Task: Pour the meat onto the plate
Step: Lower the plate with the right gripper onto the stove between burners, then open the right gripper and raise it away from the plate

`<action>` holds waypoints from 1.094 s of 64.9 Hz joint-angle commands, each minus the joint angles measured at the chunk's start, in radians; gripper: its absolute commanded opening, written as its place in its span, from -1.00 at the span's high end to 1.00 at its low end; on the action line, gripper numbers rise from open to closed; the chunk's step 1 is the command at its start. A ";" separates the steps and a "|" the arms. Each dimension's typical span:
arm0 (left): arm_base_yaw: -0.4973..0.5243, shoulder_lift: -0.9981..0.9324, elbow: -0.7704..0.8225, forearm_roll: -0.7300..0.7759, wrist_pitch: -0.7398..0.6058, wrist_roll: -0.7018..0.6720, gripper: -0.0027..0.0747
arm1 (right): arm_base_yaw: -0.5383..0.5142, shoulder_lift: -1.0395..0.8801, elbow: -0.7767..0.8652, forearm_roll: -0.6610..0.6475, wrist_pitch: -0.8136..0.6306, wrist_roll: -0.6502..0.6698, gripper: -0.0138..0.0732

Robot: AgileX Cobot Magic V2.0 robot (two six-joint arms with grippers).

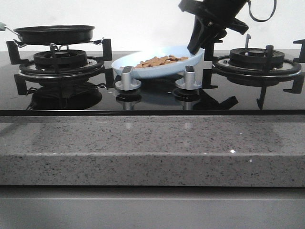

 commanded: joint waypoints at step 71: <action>-0.007 0.000 -0.027 0.008 -0.067 -0.009 -0.48 | 0.066 -1.015 0.989 -0.089 -0.243 0.000 -0.07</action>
